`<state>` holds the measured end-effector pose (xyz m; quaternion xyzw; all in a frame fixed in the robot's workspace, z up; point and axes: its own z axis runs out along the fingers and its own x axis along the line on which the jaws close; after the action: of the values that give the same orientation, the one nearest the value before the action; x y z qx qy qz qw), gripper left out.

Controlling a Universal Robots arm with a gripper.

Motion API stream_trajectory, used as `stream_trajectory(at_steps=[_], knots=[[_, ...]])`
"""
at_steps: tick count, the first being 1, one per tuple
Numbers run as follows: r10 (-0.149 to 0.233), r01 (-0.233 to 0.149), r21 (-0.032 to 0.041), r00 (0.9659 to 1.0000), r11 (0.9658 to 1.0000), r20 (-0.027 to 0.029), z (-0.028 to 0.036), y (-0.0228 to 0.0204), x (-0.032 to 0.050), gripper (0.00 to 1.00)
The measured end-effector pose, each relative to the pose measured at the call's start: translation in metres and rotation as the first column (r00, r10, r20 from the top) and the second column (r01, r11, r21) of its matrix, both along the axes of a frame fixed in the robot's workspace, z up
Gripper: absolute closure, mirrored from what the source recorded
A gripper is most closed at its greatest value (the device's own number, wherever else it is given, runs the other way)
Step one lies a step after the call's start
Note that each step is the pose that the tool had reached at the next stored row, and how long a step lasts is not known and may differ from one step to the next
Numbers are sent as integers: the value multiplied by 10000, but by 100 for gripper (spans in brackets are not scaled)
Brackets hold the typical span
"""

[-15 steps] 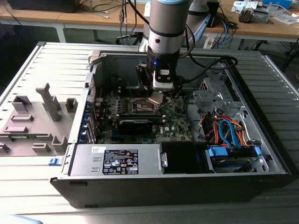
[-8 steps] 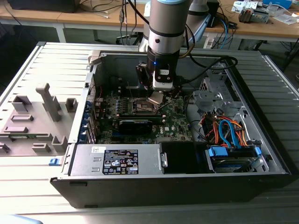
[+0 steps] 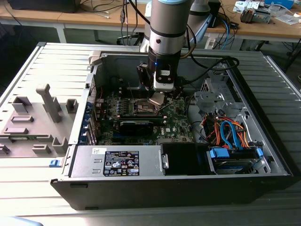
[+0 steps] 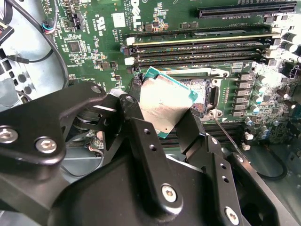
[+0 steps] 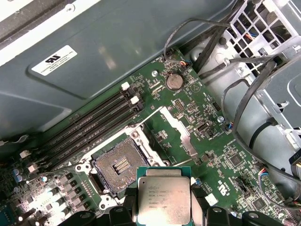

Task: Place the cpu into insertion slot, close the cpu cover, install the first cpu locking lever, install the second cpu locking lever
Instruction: 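Place the cpu into insertion slot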

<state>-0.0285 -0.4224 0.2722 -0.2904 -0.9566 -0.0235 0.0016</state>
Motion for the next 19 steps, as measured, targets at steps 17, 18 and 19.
stream_trajectory(at_steps=[17, 18, 19], knots=[[-157, 157, 0, 9999, 9999, 0, 0, 0, 0, 45], [-163, 163, 1, 9999, 9999, 0, 0, 0, 0, 45], [-170, 170, 0, 9999, 9999, 0, 0, 0, 0, 45]])
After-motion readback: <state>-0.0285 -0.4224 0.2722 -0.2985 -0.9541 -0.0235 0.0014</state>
